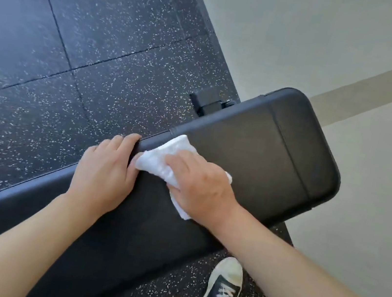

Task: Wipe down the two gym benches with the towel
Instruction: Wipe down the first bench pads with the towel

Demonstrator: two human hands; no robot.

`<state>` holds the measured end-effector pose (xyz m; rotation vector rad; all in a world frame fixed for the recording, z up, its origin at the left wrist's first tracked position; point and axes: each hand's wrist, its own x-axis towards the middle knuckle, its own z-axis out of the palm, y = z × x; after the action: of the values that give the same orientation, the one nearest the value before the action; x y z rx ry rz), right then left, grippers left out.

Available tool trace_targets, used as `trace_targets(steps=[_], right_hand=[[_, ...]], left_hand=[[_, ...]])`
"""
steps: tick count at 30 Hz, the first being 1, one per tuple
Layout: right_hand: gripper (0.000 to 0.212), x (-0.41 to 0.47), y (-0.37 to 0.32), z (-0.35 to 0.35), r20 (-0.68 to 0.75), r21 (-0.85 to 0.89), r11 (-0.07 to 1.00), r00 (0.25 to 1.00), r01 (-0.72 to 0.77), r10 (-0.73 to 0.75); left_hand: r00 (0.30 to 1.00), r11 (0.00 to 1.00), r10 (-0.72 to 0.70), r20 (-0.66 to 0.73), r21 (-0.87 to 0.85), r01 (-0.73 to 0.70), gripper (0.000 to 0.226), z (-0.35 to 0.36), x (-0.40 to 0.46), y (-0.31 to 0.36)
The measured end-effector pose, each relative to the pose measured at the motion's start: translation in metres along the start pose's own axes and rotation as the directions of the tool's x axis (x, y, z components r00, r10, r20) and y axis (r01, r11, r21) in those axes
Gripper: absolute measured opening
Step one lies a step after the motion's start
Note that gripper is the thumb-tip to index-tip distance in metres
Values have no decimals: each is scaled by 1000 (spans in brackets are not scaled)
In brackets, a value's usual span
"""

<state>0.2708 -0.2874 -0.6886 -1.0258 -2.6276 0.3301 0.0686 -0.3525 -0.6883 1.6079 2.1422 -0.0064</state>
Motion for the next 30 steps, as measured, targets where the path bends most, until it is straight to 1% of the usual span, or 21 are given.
trace_targets(steps=[1,2,3,4,6,7,8,9,10,12,14,16,18,19,21,22,23,25,26,27,30], right_hand=[[16,4,14,-5,12,-17,998,998,54,-54],[16,8,30,-11,11,-37,998,999,51,-51],[16,14,45,-15,-5,-64,998,1000,-20,20],[16,21,56,-18,-31,-86,984,988,-154,152],[22,37,61,-17,-101,-52,876,875,-480,473],[23,45,50,-9,-141,-23,818,812,-575,566],[21,52,29,-1,-156,-18,784,776,-620,611],[15,57,3,9,-165,-32,789,782,-614,602],[8,60,-26,21,-169,-47,841,834,-539,525],[10,59,-86,43,-121,-44,940,935,-340,332],[12,44,-128,54,-36,34,971,971,-235,236],[12,27,-134,49,6,66,988,990,-140,140],[17,10,-104,29,32,-24,1000,999,-17,18],[20,2,-82,17,33,-83,997,999,2,0],[18,-6,-43,-6,-15,-183,980,997,-73,71],[16,-7,-36,-11,-31,-199,964,985,-173,171],[16,-7,-41,-9,-53,-202,932,953,-302,297],[18,-3,-81,13,-118,-120,843,851,-524,511],[18,-2,-110,29,-133,-45,831,828,-555,545],[16,-1,-139,45,-135,27,846,837,-532,531],[8,-3,-194,68,-93,80,925,921,-372,379]], left_hand=[[1000,1000,-2,-7,12,2,59,0,-6,-10],[1000,1000,-4,-21,18,4,58,0,-10,-17],[999,1000,-3,-36,18,4,57,0,-13,-24],[999,1000,-2,-45,14,2,56,0,-16,-28],[999,1000,1,-39,10,0,55,0,-20,-36],[999,1000,4,-37,12,-4,54,-1,-22,-39],[999,1000,8,-34,15,-8,53,-2,-24,-43],[1000,1000,8,-26,19,-8,53,-3,-27,-48],[1000,1000,-1,-15,22,1,52,-4,-30,-54],[1000,1000,-23,-6,20,23,50,-5,-37,-70],[998,999,-38,-46,9,38,52,-3,-49,-87],[992,998,-61,-112,7,62,52,-1,-63,-98],[986,997,-74,-148,25,79,50,3,-70,-98],[983,995,-87,-160,30,93,49,6,-70,-96],[978,994,-106,-179,14,110,47,9,-67,-95],[977,994,-108,-183,6,111,47,9,-67,-95],[978,994,-106,-182,0,108,46,10,-67,-96],[980,996,-93,-173,-4,94,47,10,-69,-97],[981,996,-90,-169,-10,90,47,9,-69,-98],[982,996,-91,-163,-17,89,47,9,-68,-98],[985,995,-96,-143,-23,93,47,10,-68,-102]])
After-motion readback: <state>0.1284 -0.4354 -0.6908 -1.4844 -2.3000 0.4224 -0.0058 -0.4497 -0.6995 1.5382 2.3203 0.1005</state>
